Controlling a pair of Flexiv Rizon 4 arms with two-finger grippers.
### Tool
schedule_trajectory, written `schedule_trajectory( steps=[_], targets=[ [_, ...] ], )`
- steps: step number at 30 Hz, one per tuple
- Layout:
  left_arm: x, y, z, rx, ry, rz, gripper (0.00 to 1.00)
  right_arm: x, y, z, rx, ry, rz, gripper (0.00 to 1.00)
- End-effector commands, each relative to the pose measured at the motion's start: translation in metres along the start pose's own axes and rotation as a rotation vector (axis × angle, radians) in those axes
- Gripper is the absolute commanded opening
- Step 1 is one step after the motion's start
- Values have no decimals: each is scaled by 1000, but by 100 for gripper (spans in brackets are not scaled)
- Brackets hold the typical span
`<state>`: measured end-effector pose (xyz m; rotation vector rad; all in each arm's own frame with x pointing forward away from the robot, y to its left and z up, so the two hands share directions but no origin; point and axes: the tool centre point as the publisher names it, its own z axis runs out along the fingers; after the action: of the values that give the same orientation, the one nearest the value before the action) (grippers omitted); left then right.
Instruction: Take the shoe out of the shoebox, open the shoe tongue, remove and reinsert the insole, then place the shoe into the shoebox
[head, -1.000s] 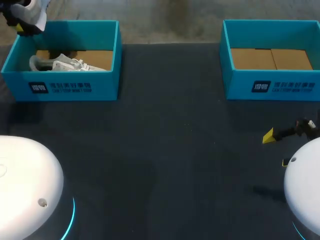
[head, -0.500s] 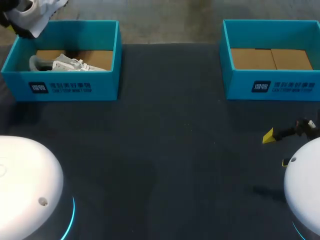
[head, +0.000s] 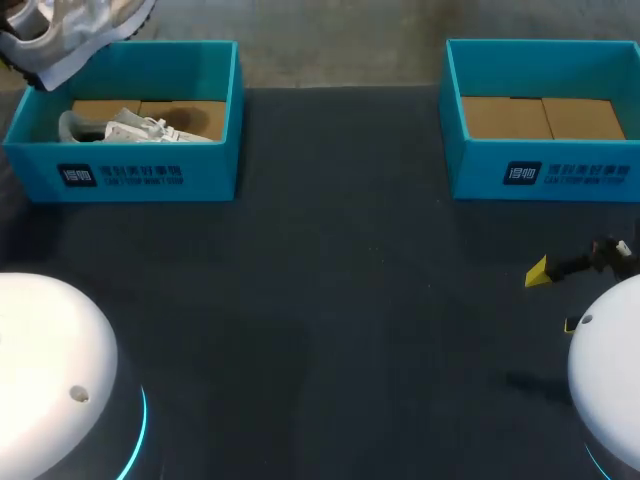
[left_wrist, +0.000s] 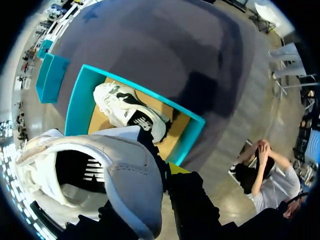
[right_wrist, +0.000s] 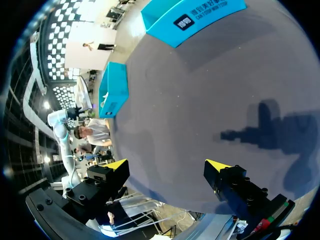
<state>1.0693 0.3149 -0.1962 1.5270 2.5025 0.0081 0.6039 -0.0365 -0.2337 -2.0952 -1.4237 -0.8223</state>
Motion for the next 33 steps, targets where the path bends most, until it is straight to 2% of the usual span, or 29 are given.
schedule_trajectory(
  steps=[1, 14, 17, 19, 20, 21, 23, 29, 33],
  targets=[
    [2, 13, -3, 28, -4, 8, 0, 0, -11, -7, -16, -1, 1, 100],
    [2, 13, -3, 28, -4, 8, 0, 0, -11, -7, -16, -1, 1, 100],
    [3, 14, 1, -44, 53, 151, 0, 0, -11, -7, -16, -1, 1, 100],
    [4, 15, 4, -49, 67, 213, 0, 0, -11, -7, -16, -1, 1, 100],
    [5, 21, 6, -72, 108, 263, 0, 0, -11, -7, -16, -1, 1, 100],
    [7, 22, 6, -50, 106, 295, 0, 0, -11, -7, -16, -1, 1, 100],
    [6, 28, 7, -80, 136, 316, 0, 0, -11, -7, -16, -1, 1, 100],
    [10, 33, 12, -60, 141, 512, 0, 0, -11, -7, -16, -1, 1, 100],
    [12, 37, 16, -65, 143, 565, 0, 0, -11, -7, -16, -1, 1, 100]
  ],
)
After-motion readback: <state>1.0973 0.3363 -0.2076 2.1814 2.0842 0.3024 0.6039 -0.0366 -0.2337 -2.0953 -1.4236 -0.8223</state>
